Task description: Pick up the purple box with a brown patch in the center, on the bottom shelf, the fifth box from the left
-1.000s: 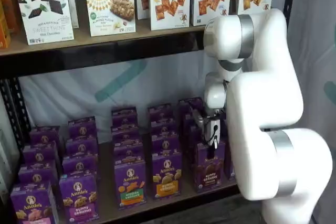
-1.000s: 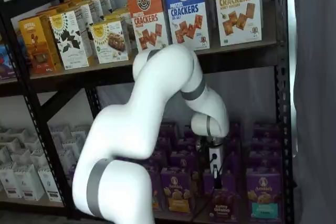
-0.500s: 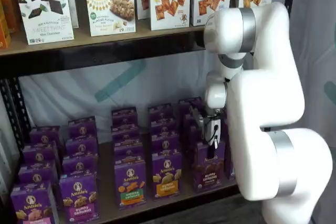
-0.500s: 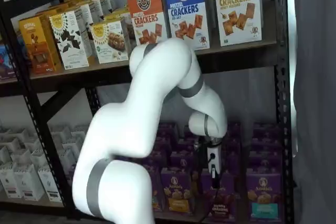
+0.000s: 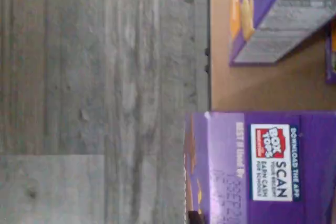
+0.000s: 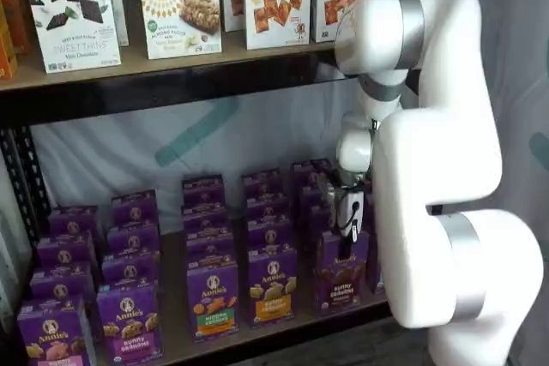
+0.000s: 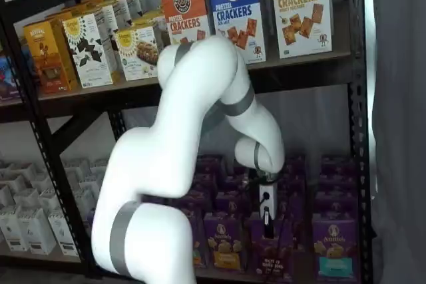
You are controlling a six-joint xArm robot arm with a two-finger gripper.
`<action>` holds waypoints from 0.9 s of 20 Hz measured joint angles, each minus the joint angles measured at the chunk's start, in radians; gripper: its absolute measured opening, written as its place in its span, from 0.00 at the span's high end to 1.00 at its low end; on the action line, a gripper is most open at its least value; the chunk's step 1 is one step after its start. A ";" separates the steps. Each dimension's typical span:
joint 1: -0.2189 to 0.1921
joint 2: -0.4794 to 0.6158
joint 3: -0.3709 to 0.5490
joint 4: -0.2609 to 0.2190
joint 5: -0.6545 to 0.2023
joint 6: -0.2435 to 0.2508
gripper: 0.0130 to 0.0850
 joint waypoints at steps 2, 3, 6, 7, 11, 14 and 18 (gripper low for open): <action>-0.004 -0.040 0.043 0.001 0.007 -0.004 0.72; -0.007 -0.061 0.066 0.000 0.008 -0.007 0.72; -0.012 -0.122 0.140 0.018 0.005 -0.029 0.72; -0.014 -0.143 0.166 0.025 0.000 -0.037 0.72; -0.014 -0.226 0.263 0.053 -0.007 -0.065 0.72; -0.008 -0.295 0.342 0.085 -0.021 -0.089 0.72; 0.003 -0.387 0.441 0.126 -0.038 -0.117 0.72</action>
